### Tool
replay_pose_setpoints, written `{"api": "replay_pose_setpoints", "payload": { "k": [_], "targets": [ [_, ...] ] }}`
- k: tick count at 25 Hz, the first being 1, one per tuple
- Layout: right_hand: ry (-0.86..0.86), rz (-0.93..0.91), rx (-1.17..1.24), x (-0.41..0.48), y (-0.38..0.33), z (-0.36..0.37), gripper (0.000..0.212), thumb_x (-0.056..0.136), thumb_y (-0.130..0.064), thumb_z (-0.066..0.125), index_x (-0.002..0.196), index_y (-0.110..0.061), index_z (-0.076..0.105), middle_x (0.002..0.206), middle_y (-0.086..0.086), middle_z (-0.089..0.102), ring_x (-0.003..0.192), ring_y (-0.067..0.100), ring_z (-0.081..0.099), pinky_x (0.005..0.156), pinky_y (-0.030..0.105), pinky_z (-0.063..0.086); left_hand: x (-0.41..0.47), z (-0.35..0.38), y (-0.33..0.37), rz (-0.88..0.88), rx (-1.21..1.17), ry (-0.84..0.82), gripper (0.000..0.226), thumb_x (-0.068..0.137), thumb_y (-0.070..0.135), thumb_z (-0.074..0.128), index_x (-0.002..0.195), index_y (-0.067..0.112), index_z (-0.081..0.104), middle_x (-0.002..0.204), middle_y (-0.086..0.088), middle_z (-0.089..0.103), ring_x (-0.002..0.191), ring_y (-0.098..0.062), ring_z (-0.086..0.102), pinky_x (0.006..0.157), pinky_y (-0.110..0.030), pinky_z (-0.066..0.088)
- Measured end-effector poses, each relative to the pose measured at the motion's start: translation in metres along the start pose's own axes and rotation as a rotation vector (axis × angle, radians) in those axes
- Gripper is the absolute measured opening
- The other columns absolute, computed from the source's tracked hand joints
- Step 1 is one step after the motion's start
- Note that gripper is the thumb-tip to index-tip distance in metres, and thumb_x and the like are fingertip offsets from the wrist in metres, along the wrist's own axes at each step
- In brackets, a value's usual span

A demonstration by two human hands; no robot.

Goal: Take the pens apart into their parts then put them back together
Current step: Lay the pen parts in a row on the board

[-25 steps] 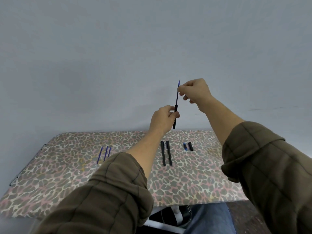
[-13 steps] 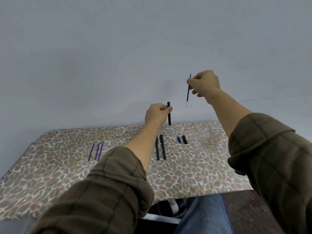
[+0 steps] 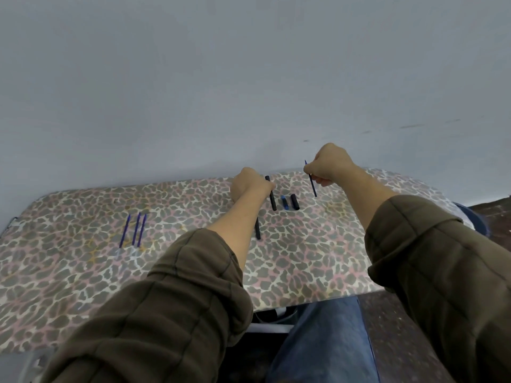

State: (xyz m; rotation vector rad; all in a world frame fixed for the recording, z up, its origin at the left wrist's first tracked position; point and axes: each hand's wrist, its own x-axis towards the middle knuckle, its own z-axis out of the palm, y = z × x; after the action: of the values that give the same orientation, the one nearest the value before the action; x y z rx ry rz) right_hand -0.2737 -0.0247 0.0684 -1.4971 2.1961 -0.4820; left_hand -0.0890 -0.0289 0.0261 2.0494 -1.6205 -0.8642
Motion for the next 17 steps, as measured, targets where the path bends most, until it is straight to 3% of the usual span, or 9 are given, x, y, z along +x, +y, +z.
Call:
{"api": "replay_pose_setpoints", "payload": {
  "k": [6,10,14,17],
  "targets": [
    [-0.089,0.034,-0.11,0.019,0.023,0.035,0.016,0.092,-0.008,0.066,0.077,-0.004,0.063,0.072,0.016,0.067,0.062,0.029,0.067,0.079,0.046,0.064,0.018,0.028,-0.002,-0.04,0.143,0.07,0.038,0.091,0.023,0.075,0.063,0.015,0.051,0.059,0.001,0.051,0.049,-0.014,0.048,0.037,-0.024,0.029],
    [-0.121,0.04,-0.172,0.024,0.029,0.048,0.023,0.091,-0.007,0.065,0.068,-0.005,0.06,0.061,0.012,0.063,0.053,0.027,0.063,0.059,0.034,0.058,0.025,0.044,-0.005,-0.06,0.16,0.091,0.031,0.095,0.019,0.07,0.069,0.013,0.055,0.065,0.0,0.056,0.055,-0.015,0.052,0.039,-0.027,0.031],
    [-0.145,0.058,-0.227,0.027,0.03,0.056,0.021,0.089,-0.005,0.063,0.069,-0.006,0.059,0.059,0.009,0.06,0.054,0.026,0.062,0.054,0.027,0.052,0.031,0.051,-0.006,-0.056,0.166,0.079,0.012,0.096,0.019,0.07,0.086,0.012,0.067,0.074,-0.001,0.06,0.066,-0.017,0.058,0.043,-0.028,0.033],
    [-0.171,0.11,-0.222,0.031,0.033,0.063,0.022,0.089,-0.004,0.062,0.067,-0.007,0.059,0.04,0.004,0.059,0.035,0.017,0.059,0.041,0.021,0.047,0.032,0.056,-0.009,-0.053,0.192,0.076,0.023,0.094,0.019,0.072,0.075,0.014,0.059,0.074,-0.001,0.061,0.069,-0.017,0.061,0.042,-0.027,0.034]
  ]
}}
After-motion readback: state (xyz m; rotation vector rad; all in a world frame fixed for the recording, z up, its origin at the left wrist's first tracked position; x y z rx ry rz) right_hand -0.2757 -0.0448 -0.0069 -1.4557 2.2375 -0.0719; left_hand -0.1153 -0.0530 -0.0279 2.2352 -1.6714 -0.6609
